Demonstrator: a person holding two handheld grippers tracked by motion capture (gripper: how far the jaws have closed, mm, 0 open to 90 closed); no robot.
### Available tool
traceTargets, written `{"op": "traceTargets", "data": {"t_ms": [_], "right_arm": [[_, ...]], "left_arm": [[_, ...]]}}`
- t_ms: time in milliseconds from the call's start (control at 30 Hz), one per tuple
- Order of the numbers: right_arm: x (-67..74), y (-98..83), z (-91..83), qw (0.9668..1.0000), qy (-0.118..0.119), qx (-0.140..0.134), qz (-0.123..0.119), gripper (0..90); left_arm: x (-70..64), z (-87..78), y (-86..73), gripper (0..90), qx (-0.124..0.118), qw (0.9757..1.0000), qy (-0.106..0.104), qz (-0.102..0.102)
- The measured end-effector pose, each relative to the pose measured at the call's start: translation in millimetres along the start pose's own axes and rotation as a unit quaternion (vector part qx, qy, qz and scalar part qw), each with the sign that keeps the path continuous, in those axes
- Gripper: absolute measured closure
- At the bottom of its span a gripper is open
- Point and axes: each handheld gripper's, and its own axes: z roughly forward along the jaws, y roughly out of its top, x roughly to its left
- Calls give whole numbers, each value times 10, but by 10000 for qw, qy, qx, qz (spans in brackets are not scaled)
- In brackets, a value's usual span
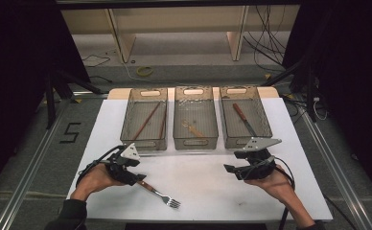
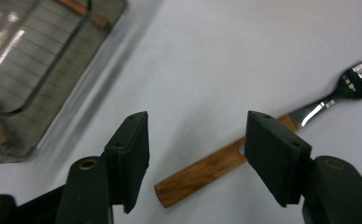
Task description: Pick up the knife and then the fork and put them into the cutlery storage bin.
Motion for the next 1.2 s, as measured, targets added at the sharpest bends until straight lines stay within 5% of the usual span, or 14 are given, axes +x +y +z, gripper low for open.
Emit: {"op": "traceTargets", "data": {"t_ms": [433, 667, 867, 1200], "right_arm": [[-8, -31, 36, 10000, 61, 71, 15, 380], [-16, -34, 49, 9998, 162, 103, 85, 383], [-23, -38, 51, 9998, 160, 119, 100, 385], [-29, -40, 58, 9997, 186, 145, 109, 385]], "left_arm": [[-5, 132, -23, 328, 717, 9949, -366, 605], [30, 229, -35, 349, 1023, 9919, -337, 678], [24, 220, -45, 425, 959, 9920, -491, 652], [-6, 198, -49, 569, 924, 9892, -628, 951]]}}
